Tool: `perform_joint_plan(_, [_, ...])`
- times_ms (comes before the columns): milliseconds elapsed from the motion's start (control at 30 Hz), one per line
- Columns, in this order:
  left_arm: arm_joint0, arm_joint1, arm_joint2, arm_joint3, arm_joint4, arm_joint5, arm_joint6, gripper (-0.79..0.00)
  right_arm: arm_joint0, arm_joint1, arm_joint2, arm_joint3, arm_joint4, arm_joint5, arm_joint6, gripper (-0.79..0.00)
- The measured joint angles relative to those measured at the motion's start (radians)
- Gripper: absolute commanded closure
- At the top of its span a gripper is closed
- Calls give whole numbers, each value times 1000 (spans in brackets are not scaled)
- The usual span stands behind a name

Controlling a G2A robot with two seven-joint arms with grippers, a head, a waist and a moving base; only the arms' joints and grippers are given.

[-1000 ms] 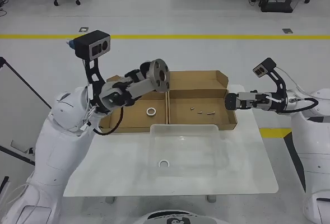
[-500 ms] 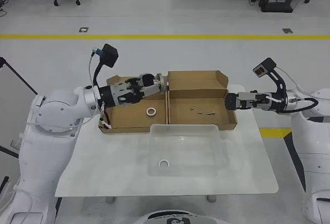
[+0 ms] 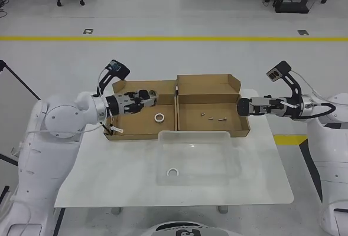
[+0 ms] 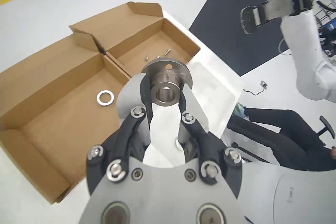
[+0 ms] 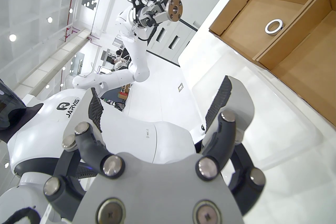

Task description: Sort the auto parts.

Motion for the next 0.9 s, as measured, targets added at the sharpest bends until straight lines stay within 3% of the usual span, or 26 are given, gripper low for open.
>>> perform_joint_plan(367, [2,0,5,0,13,6,7,0,0,0,0,0,0,0,0,-785])
perform_joint_plan(467, [-14,1,37,28,119,50,23,0,0,0,0,0,0,0,0,-785])
perform_joint_plan(633, [-112,-13,153,142,296,186,-8,0,0,0,0,0,0,0,0,-785])
perform_joint_plan(900, [-264,-54,313,379,324,266,5,0,0,0,0,0,0,0,0,-785])
